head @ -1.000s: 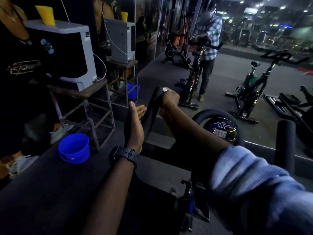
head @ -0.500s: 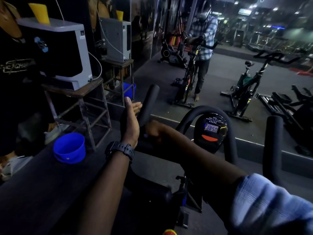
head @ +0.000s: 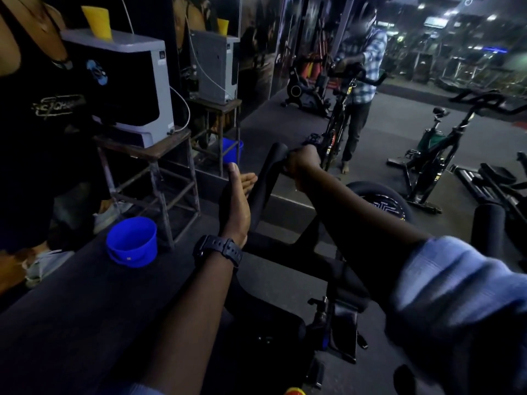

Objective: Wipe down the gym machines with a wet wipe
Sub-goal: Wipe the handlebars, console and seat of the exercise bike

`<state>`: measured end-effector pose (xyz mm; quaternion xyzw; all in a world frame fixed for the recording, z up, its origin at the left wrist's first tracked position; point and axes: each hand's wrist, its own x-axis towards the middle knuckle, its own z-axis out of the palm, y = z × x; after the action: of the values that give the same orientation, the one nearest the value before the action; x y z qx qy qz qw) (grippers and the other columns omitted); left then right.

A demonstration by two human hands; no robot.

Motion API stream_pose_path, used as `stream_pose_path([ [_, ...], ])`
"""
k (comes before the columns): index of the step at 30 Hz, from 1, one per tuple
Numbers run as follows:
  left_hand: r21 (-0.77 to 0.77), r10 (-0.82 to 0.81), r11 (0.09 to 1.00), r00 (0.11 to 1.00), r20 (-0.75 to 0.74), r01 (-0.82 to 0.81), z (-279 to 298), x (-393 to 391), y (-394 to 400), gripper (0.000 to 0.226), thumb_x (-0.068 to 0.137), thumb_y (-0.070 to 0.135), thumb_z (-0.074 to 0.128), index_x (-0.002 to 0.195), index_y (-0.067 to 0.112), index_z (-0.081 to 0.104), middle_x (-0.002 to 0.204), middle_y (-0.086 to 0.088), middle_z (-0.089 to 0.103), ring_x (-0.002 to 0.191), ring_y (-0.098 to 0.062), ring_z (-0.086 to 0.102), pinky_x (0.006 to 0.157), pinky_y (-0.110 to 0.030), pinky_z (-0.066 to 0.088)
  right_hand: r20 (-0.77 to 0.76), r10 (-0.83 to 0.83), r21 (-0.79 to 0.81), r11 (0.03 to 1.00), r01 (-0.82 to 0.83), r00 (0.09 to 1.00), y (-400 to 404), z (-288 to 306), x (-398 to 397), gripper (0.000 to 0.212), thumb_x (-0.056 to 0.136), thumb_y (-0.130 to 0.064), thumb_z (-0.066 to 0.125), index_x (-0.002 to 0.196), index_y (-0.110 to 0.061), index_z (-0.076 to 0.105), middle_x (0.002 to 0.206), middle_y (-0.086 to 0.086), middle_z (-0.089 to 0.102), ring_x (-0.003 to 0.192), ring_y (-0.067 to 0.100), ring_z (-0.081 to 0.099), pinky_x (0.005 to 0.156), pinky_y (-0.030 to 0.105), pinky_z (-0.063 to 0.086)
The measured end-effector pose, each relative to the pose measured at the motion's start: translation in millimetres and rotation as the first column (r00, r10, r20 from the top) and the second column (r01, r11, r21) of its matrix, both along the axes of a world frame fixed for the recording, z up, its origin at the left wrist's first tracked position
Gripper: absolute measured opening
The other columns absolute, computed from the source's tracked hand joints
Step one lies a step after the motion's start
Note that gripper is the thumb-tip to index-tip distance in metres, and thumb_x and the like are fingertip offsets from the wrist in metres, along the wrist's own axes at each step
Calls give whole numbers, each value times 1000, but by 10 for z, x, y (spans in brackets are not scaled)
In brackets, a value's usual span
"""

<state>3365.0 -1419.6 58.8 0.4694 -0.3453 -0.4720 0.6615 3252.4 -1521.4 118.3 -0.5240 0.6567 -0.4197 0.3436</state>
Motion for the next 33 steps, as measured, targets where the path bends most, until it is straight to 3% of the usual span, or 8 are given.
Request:
stream_pose_path([
  [7,50,22,999,999,-26,-21,-5,50,36,79,101,66,14,131,9,60,126,-9,66,121,-20,61,109,-33,44,-785,-16,-303,882,-360,620,540,54,-34,24,91,-6,46,107,-4,64,101,23,65,90,40,65,67,36,40],
  [13,156,-57,986,998,24,53,-50,81,251,69,91,80,33,104,20,65,119,-4,69,107,-15,65,98,-35,51,-910,201,-89,760,-644,363,1003,-286,185,28,99,-22,49,114,-3,62,110,18,57,95,38,64,74,41,51],
  [17,122,-51,992,991,120,36,2,78,600,49,105,48,41,128,9,60,117,-7,66,97,-9,64,76,-16,49,-884,345,-34,626,-779,316,1323,-509,137,20,92,-17,60,108,-5,62,101,18,67,90,36,66,72,41,55],
  [20,95,24,995,980,196,-44,15,-15,941,28,107,39,43,89,27,62,84,10,64,68,10,64,59,-5,45,-848,445,-44,485,-874,290,1577,-486,10,18,88,-1,60,106,-1,62,100,21,68,88,37,67,72,42,54],
  [24,96,65,988,886,459,-123,-76,-257,1321,52,94,72,42,89,24,61,87,8,62,93,-12,60,93,-36,47,-858,507,-19,125,-992,80,2015,-194,-377,13,70,9,68,78,1,65,73,23,66,67,24,62,57,22,44],
  [27,81,57,968,526,849,-236,-245,-647,1617,62,96,70,26,110,26,68,103,13,69,114,-10,57,117,-41,24,-899,406,318,345,-883,-165,2082,-225,-802,15,94,-3,52,105,-5,62,108,23,66,98,34,65,82,38,49],
  [29,-35,130,961,336,933,-275,-323,-929,1813,65,94,67,20,108,28,70,108,10,73,116,-12,61,116,-44,26,-917,381,304,487,-819,-114,2147,-393,-1068,22,99,-8,46,115,0,58,112,21,64,102,35,65,81,40,48],
  [33,-229,334,923,354,874,-308,-386,-1308,2062,53,103,43,26,104,18,73,104,0,76,108,-19,64,109,-38,36,-894,444,176,484,-857,67,2413,-555,-1373,18,94,-7,51,105,2,62,104,19,67,97,33,65,79,38,48],
])
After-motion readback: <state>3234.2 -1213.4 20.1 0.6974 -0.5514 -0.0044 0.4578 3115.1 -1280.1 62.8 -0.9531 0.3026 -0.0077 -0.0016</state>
